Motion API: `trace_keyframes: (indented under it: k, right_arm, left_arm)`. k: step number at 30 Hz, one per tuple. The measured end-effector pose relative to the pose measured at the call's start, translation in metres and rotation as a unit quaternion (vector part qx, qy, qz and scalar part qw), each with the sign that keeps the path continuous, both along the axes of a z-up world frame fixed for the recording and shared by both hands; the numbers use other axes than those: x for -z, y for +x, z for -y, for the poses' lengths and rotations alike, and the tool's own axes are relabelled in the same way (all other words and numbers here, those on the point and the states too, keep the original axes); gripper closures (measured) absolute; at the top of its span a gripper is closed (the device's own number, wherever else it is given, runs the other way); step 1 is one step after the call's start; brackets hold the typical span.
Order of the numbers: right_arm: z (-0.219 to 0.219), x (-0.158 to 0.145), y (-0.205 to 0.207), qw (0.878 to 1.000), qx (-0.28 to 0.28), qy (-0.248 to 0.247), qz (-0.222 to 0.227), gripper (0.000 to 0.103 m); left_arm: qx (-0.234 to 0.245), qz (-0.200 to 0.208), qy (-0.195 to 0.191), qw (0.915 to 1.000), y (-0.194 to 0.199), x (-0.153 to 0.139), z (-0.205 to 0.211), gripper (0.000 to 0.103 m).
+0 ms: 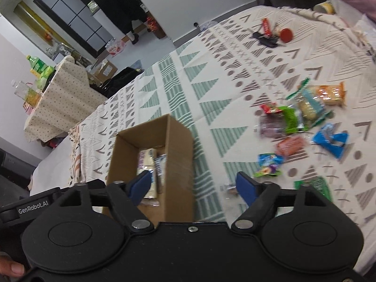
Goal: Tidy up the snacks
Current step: 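Move the left gripper to a small clear candy while the right gripper approaches the green candy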
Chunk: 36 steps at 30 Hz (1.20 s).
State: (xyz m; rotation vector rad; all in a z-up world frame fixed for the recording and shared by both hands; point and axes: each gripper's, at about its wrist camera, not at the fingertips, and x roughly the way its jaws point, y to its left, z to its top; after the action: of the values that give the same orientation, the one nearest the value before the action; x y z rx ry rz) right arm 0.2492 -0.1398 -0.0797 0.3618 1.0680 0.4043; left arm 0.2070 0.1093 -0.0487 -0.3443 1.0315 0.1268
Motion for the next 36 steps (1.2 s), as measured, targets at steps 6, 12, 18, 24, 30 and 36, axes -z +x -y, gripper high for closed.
trace_keyframes:
  k: [6, 12, 18, 24, 30, 36]
  right_arm:
    - [0.04, 0.001, -0.005, 1.0, 0.02, -0.005, 0.0, 0.004]
    - [0.075, 0.01, -0.009, 0.999, 0.037, -0.009, -0.011, 0.004]
    - [0.101, 0.022, -0.013, 0.999, 0.047, -0.007, -0.027, 0.002]
    - [0.123, 0.039, -0.014, 0.997, 0.068, -0.004, -0.048, 0.0]
    - [0.134, 0.054, -0.016, 0.996, 0.069, -0.001, -0.053, 0.001]
    - [0.137, 0.07, -0.011, 0.996, 0.059, -0.002, -0.07, 0.019]
  left_arm:
    - [0.015, -0.001, -0.003, 0.9999, 0.001, 0.001, 0.033, 0.007]
    - [0.025, 0.0, -0.012, 0.9996, 0.002, 0.006, 0.064, 0.007]
    - [0.039, 0.007, -0.005, 0.9992, 0.003, 0.009, 0.093, 0.007]
    - [0.064, 0.009, 0.008, 0.9979, 0.006, 0.015, 0.118, 0.009]
    - [0.084, 0.0, 0.018, 0.9963, 0.011, 0.027, 0.136, 0.018]
    - [0.1, -0.015, 0.029, 0.9944, 0.019, 0.043, 0.146, 0.026]
